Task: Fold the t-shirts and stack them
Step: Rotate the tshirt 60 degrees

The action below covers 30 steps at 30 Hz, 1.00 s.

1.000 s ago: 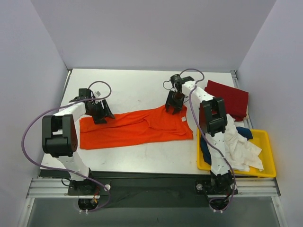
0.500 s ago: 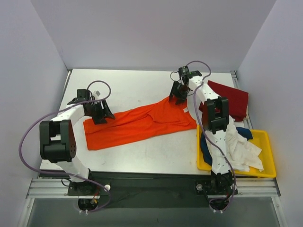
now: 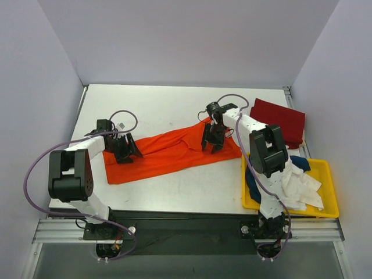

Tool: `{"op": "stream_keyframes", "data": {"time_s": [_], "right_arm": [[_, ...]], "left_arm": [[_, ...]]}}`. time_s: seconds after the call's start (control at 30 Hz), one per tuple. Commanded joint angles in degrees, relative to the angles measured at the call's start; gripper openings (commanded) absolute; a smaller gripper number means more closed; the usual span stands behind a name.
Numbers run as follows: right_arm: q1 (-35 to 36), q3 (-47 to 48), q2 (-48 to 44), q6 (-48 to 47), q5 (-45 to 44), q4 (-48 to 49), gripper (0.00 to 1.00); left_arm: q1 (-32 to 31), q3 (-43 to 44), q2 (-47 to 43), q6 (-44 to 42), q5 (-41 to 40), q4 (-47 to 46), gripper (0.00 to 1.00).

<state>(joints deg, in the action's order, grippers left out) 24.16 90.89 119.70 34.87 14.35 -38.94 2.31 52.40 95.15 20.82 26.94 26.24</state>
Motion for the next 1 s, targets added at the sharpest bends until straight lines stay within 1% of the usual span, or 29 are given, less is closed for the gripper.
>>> {"op": "stream_keyframes", "data": {"time_s": [0.0,0.13,0.27,0.37,0.5,0.53,0.6,0.63,0.67,0.7,0.77,0.97], "right_arm": [[-0.5,-0.5,1.0,3.4,-4.7,-1.1,0.43],[-0.9,1.9,4.3,4.7,-6.7,-1.2,0.43],[-2.5,5.4,8.4,6.6,-6.8,-1.5,0.43],[-3.9,9.7,11.6,7.4,-6.0,-2.0,0.43],[-5.4,19.3,16.6,8.1,-4.0,-4.6,0.43],[-5.7,23.9,17.7,8.3,-3.7,-5.2,0.43],[-6.5,28.1,20.5,9.1,-3.3,-6.6,0.43],[-6.8,31.7,21.4,9.5,-3.1,-6.8,0.43],[-6.9,32.9,22.8,10.2,-2.8,-6.9,0.43],[-7.5,34.3,23.6,10.7,-2.2,-6.9,0.43],[-7.9,37.1,25.3,11.1,-1.1,-6.9,0.43],[-8.9,39.3,27.7,11.5,-0.1,-6.9,0.44]], "left_arm": [[0.0,-1.2,-2.6,0.4,0.5,-1.8,0.7],[-0.1,-1.8,-2.9,1.3,0.6,-2.2,0.7],[0.0,-1.6,-3.0,2.2,0.0,-2.3,0.7],[0.0,-1.9,-3.0,3.5,1.0,-3.0,0.7],[-0.7,-3.2,-3.1,6.0,3.6,-4.4,0.7],[-1.2,-3.4,-3.3,6.4,3.6,-4.4,0.7],[-1.6,-4.3,-4.4,8.3,3.9,-5.1,0.7],[-1.8,-5.5,-4.8,9.1,4.0,-5.4,0.7],[-1.8,-6.0,-5.2,9.9,4.2,-5.8,0.7],[-3.9,-6.7,-5.9,11.9,4.5,-7.0,0.7],[-5.9,-8.6,-7.7,14.1,4.2,-8.3,0.7],[-10.7,-13.2,-12.9,24.0,0.5,-12.6,0.71]]}}
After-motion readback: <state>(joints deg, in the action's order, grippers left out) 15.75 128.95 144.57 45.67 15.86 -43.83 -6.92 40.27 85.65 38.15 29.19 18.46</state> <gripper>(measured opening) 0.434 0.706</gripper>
